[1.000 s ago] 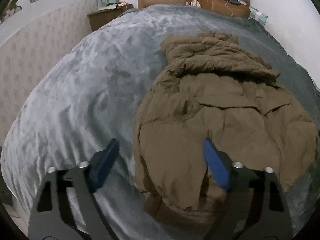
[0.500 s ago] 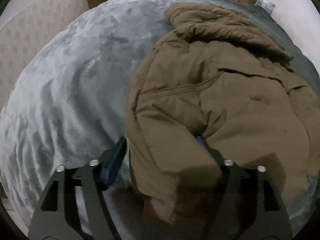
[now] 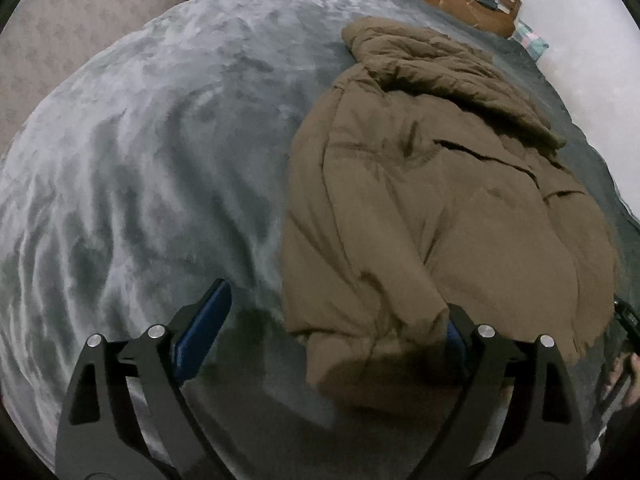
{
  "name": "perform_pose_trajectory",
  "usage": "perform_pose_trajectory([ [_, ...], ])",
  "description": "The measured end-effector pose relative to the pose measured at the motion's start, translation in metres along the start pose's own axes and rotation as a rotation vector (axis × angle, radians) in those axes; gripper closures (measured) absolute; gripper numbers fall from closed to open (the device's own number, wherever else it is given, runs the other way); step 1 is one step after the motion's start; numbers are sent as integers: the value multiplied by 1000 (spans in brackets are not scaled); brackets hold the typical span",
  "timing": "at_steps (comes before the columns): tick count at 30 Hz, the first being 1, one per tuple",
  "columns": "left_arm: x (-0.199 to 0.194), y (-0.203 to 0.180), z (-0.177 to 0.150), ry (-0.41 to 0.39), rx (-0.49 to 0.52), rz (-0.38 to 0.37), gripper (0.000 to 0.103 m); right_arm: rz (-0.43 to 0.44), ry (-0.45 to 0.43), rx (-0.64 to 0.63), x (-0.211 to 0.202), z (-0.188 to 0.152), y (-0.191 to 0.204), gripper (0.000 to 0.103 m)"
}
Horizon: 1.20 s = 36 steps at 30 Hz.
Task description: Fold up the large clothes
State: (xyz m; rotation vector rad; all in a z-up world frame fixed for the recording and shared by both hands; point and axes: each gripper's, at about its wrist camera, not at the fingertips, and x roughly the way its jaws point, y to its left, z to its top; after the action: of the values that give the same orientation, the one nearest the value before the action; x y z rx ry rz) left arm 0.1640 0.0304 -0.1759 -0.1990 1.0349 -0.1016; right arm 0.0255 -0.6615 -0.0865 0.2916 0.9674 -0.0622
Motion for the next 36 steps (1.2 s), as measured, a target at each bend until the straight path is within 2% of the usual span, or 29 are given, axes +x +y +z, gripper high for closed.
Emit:
perform_pose_trajectory([
  [3, 4, 2, 0, 3, -9, -6, 5, 25, -9, 13, 2, -3, 0, 18],
  [8, 25, 8, 1, 53, -50, -107, 3, 34, 6, 2, 10, -4, 2, 22],
  [10, 28, 4, 2, 63, -45, -116, 4, 31, 7, -1, 10, -3, 3, 22],
  [11, 30, -2, 3, 70, -29, -104, 5, 26, 5, -10, 9, -3, 6, 27],
  [13, 33, -12, 3, 80, 3, -87, 19, 16, -17, -35, 7, -3, 14, 37],
  [14, 35, -18, 4, 90, 21, -88, 30, 5, -30, -47, 6, -5, 18, 43],
  [15, 35, -23, 4, 86, 32, -64, 35, -4, -44, -60, 3, -6, 21, 47],
  [16, 34, -27, 4, 78, 45, -38, 38, -10, -60, -78, 0, -7, 25, 58],
  [17, 33, -28, 4, 74, 53, -27, 46, -23, -80, -106, -6, -10, 33, 67],
  [18, 30, -31, 4, 68, 58, -18, 56, -31, -91, -121, -10, -11, 36, 71],
  [20, 20, -32, 3, 55, 69, -14, 69, -43, -117, -154, -21, -14, 45, 81],
  [23, 5, -29, 1, 23, 87, 5, 77, -31, -139, -169, -35, -21, 50, 84],
  [31, -20, -4, 1, -16, 25, -10, 81, -8, -150, -177, -56, -38, 57, 84],
  [36, -40, -4, 14, -59, 26, -23, 81, 17, -171, -186, -63, -19, 54, 84],
])
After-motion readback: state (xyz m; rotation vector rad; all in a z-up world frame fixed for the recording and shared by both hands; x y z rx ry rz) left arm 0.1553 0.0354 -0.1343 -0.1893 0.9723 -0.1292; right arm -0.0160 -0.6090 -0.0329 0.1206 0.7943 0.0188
